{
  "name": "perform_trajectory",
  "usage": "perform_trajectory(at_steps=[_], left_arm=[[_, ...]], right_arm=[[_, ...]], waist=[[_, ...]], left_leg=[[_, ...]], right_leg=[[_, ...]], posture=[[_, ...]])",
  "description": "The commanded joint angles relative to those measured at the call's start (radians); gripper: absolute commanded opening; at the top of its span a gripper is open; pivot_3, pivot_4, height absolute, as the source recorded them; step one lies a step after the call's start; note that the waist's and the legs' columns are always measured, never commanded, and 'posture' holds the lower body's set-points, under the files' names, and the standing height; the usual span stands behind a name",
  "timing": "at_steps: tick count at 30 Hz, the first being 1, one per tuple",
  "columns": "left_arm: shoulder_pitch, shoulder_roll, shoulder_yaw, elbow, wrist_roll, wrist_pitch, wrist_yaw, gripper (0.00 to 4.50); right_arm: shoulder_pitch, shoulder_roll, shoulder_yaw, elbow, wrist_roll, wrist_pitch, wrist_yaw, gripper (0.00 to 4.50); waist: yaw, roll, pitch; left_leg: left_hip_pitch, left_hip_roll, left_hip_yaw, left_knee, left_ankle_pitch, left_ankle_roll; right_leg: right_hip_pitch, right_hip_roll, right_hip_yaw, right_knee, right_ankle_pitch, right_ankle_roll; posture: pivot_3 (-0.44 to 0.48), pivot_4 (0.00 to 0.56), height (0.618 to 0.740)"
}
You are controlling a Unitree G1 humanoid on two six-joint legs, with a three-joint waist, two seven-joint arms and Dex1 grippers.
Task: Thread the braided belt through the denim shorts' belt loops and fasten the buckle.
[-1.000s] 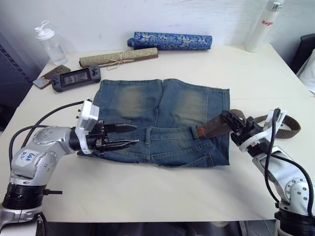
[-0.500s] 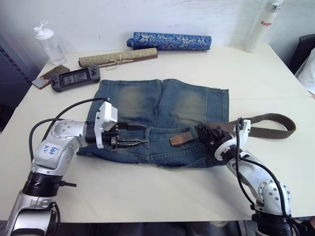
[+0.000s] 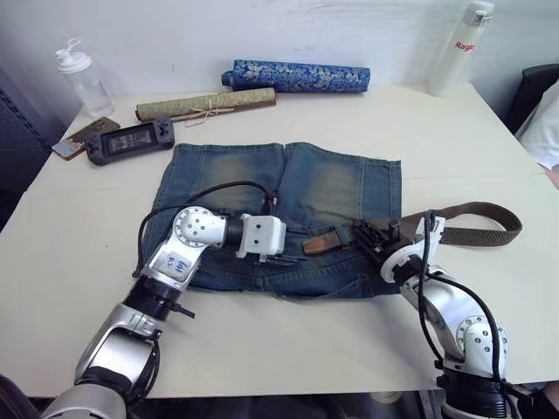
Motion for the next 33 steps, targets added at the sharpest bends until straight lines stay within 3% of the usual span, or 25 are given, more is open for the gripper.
perform_trajectory(at_steps=[1, 7, 12, 15, 18, 22, 31, 33], left_arm=[[-0.034, -0.013, -0.031, 0.116, 0.141, -0.243, 0.083, 2.57], [-0.062, -0.053, -0.060, 0.237, 0.301, -0.333, 0.256, 2.57], [-0.086, -0.110, -0.060, 0.326, 0.373, -0.391, 0.392, 2.57], [-0.085, -0.114, -0.063, 0.345, 0.379, -0.427, 0.408, 2.57], [-0.078, -0.111, -0.054, 0.338, 0.355, -0.445, 0.404, 1.83], [-0.066, -0.089, -0.050, 0.308, 0.344, -0.466, 0.395, 0.01], [-0.041, -0.037, -0.039, 0.216, 0.367, -0.445, 0.405, 0.01], [-0.038, -0.034, -0.036, 0.196, 0.373, -0.430, 0.412, 0.00]], right_arm=[[0.051, 0.039, 0.022, 0.038, 0.025, 0.009, -0.042, 0.00], [0.059, 0.069, 0.033, 0.029, 0.001, 0.003, -0.031, 0.00], [0.059, 0.084, 0.041, 0.023, -0.021, 0.000, -0.026, 0.00], [0.058, 0.088, 0.040, 0.016, -0.026, 0.002, -0.027, 0.00], [0.060, 0.087, 0.039, 0.011, -0.029, 0.004, -0.027, 0.00], [0.057, 0.086, 0.039, 0.015, -0.034, 0.003, -0.028, 0.00], [0.049, 0.080, 0.032, -0.002, -0.048, -0.006, -0.032, 0.00], [0.053, 0.075, 0.013, -0.041, -0.044, -0.022, -0.022, 0.84]], waist=[[-0.005, -0.001, -0.001], [-0.007, -0.001, -0.001], [-0.007, -0.006, -0.006], [-0.008, -0.006, -0.006], [-0.008, -0.005, -0.006], [-0.009, -0.005, -0.006], [-0.012, -0.005, -0.006], [-0.009, -0.004, -0.006]], left_leg=[[0.000, 0.000, 0.000, 0.000, 0.000, 0.000], [0.003, -0.001, 0.000, -0.001, 0.000, 0.000], [0.012, -0.002, -0.001, -0.003, -0.001, 0.002], [0.012, -0.002, -0.001, -0.004, -0.001, 0.002], [0.012, -0.001, -0.001, -0.004, -0.001, 0.002], [0.012, -0.001, -0.001, -0.004, -0.001, 0.002], [0.012, 0.000, -0.002, -0.005, -0.001, 0.002], [0.012, 0.000, -0.002, -0.005, -0.001, 0.002]], right_leg=[[0.000, 0.000, 0.000, 0.000, 0.000, 0.000], [0.002, 0.001, 0.000, 0.000, 0.000, 0.000], [0.010, 0.003, -0.001, -0.002, 0.000, 0.001], [0.011, 0.003, -0.001, -0.003, -0.001, 0.001], [0.011, 0.003, -0.001, -0.003, -0.001, 0.001], [0.011, 0.003, -0.001, -0.003, -0.001, 0.001], [0.010, 0.006, 0.000, -0.003, -0.001, 0.001], [0.009, 0.006, 0.000, -0.003, -0.001, 0.001]], posture=[[0.000, 0.150, 0.637], [0.000, 0.150, 0.637], [0.000, 0.150, 0.637], [0.000, 0.150, 0.637], [0.000, 0.150, 0.637], [0.000, 0.150, 0.637], [0.000, 0.150, 0.637], [0.000, 0.150, 0.637]])
